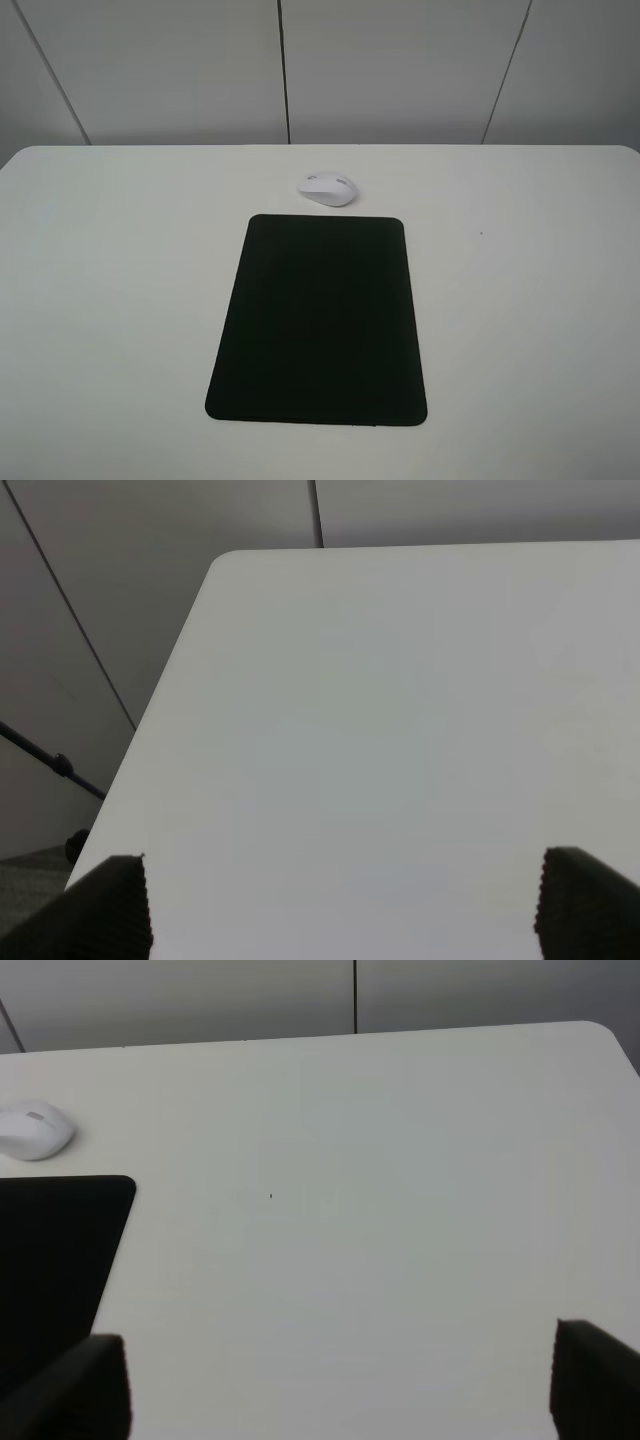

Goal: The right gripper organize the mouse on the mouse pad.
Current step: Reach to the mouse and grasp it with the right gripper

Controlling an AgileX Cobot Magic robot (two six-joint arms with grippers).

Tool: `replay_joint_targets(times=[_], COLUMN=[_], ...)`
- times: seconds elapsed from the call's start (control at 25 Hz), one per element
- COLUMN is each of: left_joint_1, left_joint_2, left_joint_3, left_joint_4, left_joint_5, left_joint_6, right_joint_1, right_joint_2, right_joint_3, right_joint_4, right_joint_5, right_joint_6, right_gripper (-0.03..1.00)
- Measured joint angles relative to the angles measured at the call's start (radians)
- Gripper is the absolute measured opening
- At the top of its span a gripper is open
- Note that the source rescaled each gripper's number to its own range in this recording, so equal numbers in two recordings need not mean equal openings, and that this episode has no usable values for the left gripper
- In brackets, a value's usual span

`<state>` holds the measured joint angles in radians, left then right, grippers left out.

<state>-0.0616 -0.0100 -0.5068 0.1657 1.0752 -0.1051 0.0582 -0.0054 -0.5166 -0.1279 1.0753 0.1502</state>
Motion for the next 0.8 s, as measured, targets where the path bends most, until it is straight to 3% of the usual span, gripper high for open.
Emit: replay_joint_targets(times=[0.8], left_joint_1=[0.0], left_joint_2=[0.0], left_joint_3=[0.0], left_joint_4=[0.0], left_joint_5=[0.0], left_joint_6=[0.0], right_joint_1=[-0.003], right_joint_2=[0.0], right_joint_3=[0.0], right_joint_4=[0.0], right_joint_5=[0.0], right_joint_6=[0.0], right_gripper=[1.0])
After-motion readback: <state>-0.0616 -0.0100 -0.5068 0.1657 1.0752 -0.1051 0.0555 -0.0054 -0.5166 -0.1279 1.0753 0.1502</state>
